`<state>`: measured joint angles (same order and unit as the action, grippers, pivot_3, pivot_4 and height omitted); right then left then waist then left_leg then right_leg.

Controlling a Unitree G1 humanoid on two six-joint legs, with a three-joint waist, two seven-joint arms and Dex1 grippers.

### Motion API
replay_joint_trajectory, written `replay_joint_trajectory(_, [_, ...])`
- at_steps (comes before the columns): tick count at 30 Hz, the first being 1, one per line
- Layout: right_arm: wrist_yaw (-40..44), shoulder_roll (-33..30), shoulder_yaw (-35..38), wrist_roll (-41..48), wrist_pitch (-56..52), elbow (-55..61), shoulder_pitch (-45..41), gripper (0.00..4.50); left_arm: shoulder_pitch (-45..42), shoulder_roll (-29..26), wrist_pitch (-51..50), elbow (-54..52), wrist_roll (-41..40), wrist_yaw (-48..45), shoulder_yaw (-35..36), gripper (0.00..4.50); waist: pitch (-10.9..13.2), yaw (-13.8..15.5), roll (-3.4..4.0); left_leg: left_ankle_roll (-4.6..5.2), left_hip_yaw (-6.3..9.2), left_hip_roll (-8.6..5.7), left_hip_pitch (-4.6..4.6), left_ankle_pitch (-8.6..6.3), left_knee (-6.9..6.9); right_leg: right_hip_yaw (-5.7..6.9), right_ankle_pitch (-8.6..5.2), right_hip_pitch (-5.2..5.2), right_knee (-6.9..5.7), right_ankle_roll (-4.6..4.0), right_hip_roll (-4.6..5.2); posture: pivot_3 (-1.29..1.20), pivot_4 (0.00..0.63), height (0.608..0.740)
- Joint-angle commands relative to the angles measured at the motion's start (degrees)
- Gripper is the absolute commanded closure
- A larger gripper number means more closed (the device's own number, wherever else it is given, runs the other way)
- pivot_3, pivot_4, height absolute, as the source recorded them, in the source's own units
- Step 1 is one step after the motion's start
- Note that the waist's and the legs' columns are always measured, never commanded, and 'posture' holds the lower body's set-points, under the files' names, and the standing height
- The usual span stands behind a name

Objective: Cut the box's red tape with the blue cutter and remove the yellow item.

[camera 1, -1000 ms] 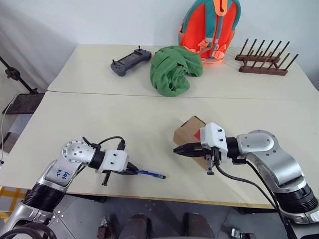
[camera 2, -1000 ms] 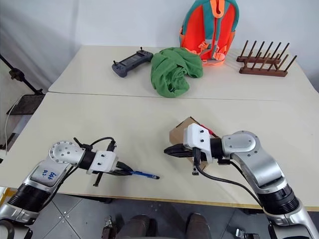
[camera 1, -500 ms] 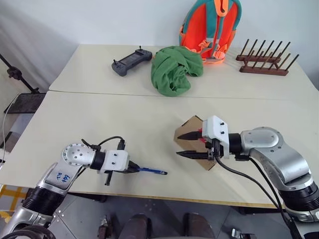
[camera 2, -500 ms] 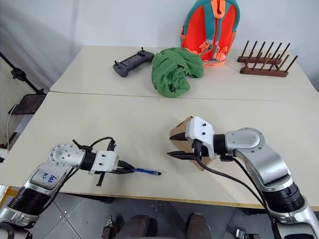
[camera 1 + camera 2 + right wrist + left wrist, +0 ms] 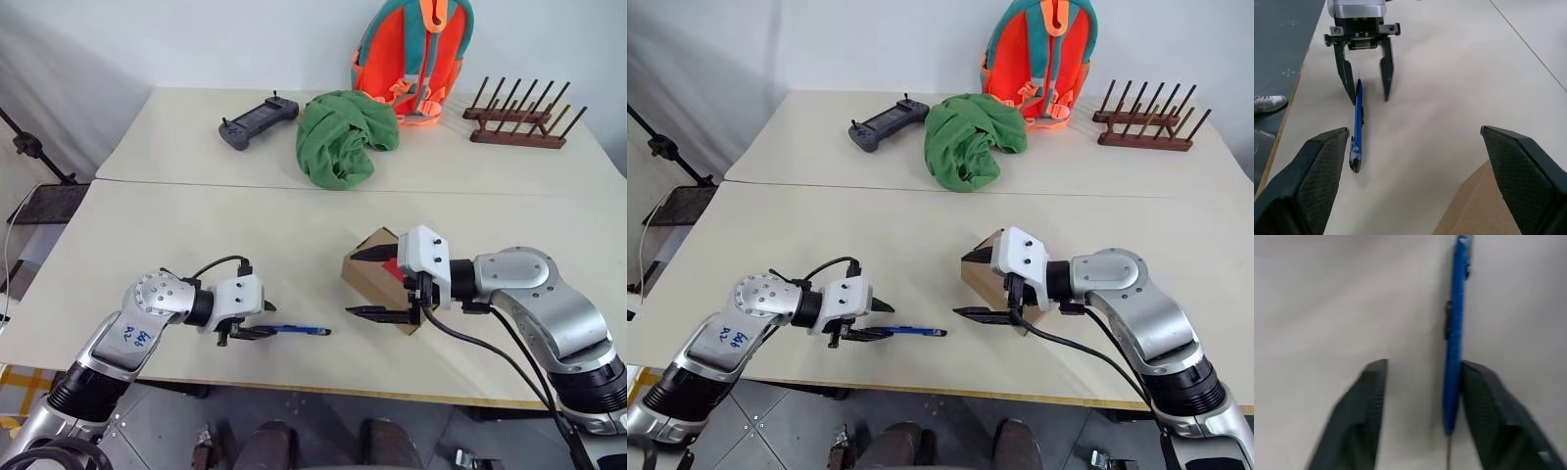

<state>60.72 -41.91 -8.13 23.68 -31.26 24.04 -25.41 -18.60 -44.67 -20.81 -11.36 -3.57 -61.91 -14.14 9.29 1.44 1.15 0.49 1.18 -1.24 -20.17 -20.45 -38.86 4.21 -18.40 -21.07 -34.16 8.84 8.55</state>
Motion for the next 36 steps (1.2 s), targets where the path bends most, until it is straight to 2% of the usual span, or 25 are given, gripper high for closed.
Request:
replay_joint_trajectory(1, [1.5,-1.1,3.5,3.3,0.7,2.4,1.2,0.00,4.6,-1.9,-0.9,1.5,8.8,3.8,-5.8,0.95,0.0,0.0,0.00,0.00,0.00,0.00,0.00,0.00,0.05,0.01,0.01,0.02,0.08,0.01,0.00,0.00,0.150,0.740])
replay_joint_trajectory(4, [2.0,-2.2,4.1,3.4,1.1,2.8,2.8,0.00,5.9,-2.2,-1.0,-0.3,8.1,4.3,-5.3,0.04,0.0,0.0,0.03,0.00,0.00,0.00,0.03,0.00,0.16,0.02,0.02,0.08,0.20,0.03,0.00,0.00,0.150,0.740])
replay_joint_trajectory(12, [1.3,-3.1,4.6,3.4,1.1,3.3,4.1,0.00,8.9,-3.4,-8.2,-7.7,3.6,2.9,-4.2,0.01,0.0,-0.1,0.07,0.00,-0.02,0.01,0.10,0.00,0.49,0.04,0.02,0.11,0.31,0.04,-0.01,0.00,0.150,0.740])
replay_joint_trajectory(20, [1.2,-3.0,4.8,3.7,1.0,3.6,4.5,0.00,9.7,-4.4,-13.3,-10.5,-2.6,-0.1,-3.1,0.01,0.0,-0.1,0.04,-0.02,-0.01,-0.01,0.00,-0.08,0.79,0.21,0.09,-0.10,0.26,0.16,-0.03,0.00,0.150,0.740])
replay_joint_trajectory(29, [1.4,-3.4,5.5,4.2,1.0,4.1,5.2,0.00,8.9,-5.1,-4.7,-4.2,1.2,-0.8,-6.3,0.01,0.0,-0.1,-0.02,0.02,-0.11,-0.04,0.01,-0.15,0.77,0.27,0.12,-0.10,0.29,0.21,-0.07,0.00,0.150,0.740])
replay_joint_trajectory(32, [1.4,-3.5,5.6,4.1,1.0,4.2,5.3,0.00,8.9,-5.5,-3.3,-3.4,0.5,-2.4,-6.4,0.58,0.0,-0.1,-0.02,0.01,-0.15,-0.03,0.07,-0.15,0.74,0.27,0.12,-0.04,0.29,0.21,-0.07,0.00,0.150,0.740])
replay_joint_trajectory(35, [1.3,-3.7,5.8,4.0,1.1,4.2,5.4,0.00,9.2,-6.4,-0.6,-2.9,2.3,-3.5,-7.4,1.37,0.0,-0.1,-0.02,0.01,-0.16,-0.01,0.08,-0.15,0.72,0.26,0.12,-0.04,0.29,0.21,-0.07,0.00,0.150,0.740])
replay_joint_trajectory(36, [1.3,-3.7,5.8,3.9,1.1,4.2,5.5,0.00,9.4,-6.6,-0.2,-3.3,2.2,-3.7,-7.5,1.37,0.0,-0.1,-0.02,0.01,-0.16,-0.01,0.08,-0.15,0.71,0.26,0.12,-0.03,0.29,0.21,-0.07,0.00,0.150,0.740])
